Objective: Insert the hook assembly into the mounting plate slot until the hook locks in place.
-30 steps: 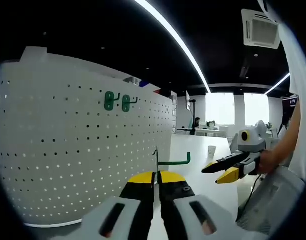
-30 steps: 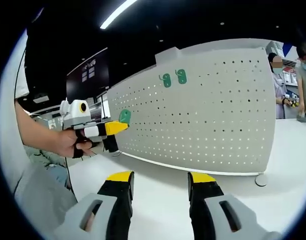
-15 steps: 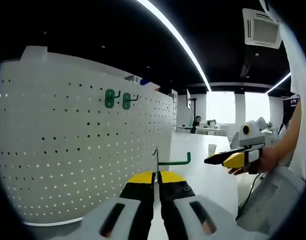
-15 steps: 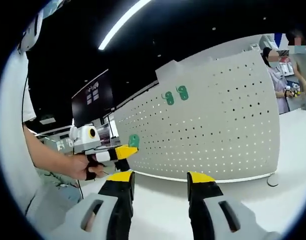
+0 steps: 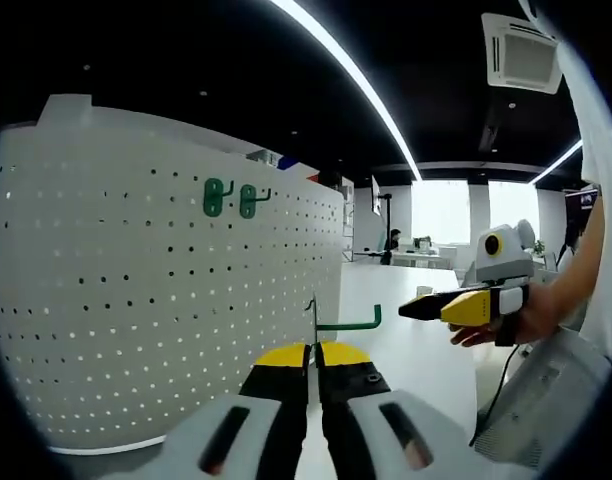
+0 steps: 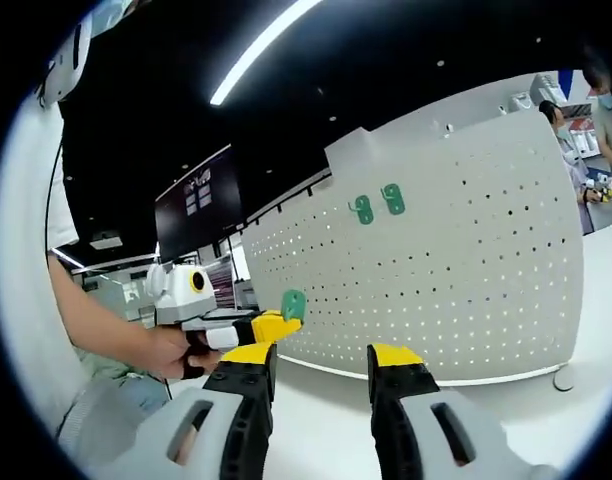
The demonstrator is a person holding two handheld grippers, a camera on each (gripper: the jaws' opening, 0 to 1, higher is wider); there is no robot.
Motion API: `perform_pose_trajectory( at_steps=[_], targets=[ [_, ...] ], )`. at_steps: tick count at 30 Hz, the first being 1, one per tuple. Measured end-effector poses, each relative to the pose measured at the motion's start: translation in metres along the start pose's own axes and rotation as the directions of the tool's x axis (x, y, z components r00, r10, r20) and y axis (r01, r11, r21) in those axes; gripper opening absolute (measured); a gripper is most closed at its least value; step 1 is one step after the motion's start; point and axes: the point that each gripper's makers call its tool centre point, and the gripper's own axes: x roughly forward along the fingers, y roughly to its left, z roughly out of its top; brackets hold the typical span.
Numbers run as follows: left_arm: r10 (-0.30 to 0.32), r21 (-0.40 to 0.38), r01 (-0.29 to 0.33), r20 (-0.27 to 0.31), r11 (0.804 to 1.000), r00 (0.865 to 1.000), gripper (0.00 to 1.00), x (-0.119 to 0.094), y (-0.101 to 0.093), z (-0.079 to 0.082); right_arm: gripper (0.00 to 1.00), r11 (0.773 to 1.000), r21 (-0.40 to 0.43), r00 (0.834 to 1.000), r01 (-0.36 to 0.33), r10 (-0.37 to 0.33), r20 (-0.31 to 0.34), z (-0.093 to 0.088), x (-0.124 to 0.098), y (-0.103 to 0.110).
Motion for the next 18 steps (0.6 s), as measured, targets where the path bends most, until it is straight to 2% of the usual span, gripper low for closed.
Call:
perform_pose_trajectory(
  at_steps=[8,18],
  targets=[
    [0.006,-0.004,-0.006,0.004,1.0,1.0,0.02,0.0,-0.001,0.002,0.32,0.999,0.039,0.999,-0.033,0.031,0.043,0.011,0.022,0.013],
    [0.007,-0.003,-0.007,0.01,1.0,1.0,0.02,0.001,-0.006,0.004,0.27,0.997,0.046,0.997,-0.061,0.058,0.051,0.015,0.038,0.022]
  ],
)
